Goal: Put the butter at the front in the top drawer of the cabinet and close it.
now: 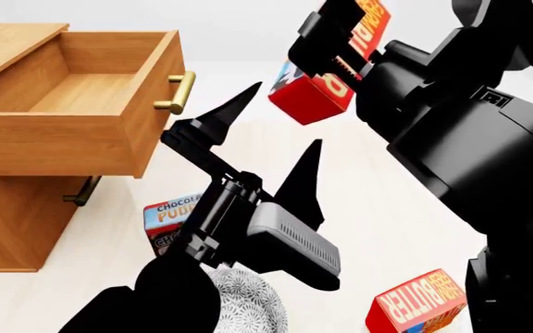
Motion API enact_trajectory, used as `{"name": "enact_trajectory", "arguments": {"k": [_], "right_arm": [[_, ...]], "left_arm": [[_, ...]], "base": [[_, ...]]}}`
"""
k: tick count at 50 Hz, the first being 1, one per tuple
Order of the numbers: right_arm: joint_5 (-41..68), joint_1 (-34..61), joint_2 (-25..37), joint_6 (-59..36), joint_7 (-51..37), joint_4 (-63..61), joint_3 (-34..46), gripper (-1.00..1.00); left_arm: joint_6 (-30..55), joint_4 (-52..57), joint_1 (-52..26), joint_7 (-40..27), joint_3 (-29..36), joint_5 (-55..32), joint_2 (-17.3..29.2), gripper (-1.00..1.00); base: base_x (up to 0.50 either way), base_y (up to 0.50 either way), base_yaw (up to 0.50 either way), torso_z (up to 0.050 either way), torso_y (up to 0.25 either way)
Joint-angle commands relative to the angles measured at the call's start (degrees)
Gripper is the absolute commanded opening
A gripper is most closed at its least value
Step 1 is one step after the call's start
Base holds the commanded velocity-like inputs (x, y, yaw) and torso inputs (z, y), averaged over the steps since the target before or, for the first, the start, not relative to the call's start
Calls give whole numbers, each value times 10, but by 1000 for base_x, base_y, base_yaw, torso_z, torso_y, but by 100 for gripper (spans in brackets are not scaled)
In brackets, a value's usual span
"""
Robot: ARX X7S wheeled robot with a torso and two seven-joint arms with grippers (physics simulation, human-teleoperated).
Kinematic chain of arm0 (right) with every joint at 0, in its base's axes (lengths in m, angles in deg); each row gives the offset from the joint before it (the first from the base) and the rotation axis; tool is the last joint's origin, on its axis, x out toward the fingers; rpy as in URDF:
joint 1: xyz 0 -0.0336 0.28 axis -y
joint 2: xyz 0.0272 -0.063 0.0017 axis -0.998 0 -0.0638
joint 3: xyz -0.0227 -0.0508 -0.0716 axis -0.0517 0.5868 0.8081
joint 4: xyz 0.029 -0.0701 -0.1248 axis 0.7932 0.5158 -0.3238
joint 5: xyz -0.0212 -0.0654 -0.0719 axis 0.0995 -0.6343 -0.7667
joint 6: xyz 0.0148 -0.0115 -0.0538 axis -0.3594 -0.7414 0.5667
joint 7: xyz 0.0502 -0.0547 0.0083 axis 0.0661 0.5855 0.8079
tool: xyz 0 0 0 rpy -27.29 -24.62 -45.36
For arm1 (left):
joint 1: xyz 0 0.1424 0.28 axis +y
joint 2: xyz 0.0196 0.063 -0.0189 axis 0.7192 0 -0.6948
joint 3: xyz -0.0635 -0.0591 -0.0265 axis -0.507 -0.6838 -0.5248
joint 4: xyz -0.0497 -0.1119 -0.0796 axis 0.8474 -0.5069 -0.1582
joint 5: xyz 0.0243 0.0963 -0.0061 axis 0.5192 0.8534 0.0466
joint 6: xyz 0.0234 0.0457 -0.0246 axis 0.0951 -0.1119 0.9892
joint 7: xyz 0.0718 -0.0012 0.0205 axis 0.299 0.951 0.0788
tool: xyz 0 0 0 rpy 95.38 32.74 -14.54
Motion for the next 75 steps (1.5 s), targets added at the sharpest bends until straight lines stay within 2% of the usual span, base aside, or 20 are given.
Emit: {"name": "enact_trajectory", "arguments": {"k": [1, 26, 75], "right_arm": [[0, 7, 1, 2, 15, -1, -4, -100], [5, 5, 6, 11, 20, -8, 3, -100], [15, 3, 15, 24, 35, -12, 16, -100]], "left_arm": [[-8, -26, -10, -2, 6, 3, -11, 100], [-28, -88, -27, -17, 13, 13, -27, 100], [-40, -144, -47, -26, 38, 35, -48, 100]], "base": [[0, 0, 0, 0, 0], [0, 0, 0, 0, 1], [0, 0, 0, 1, 1]]}}
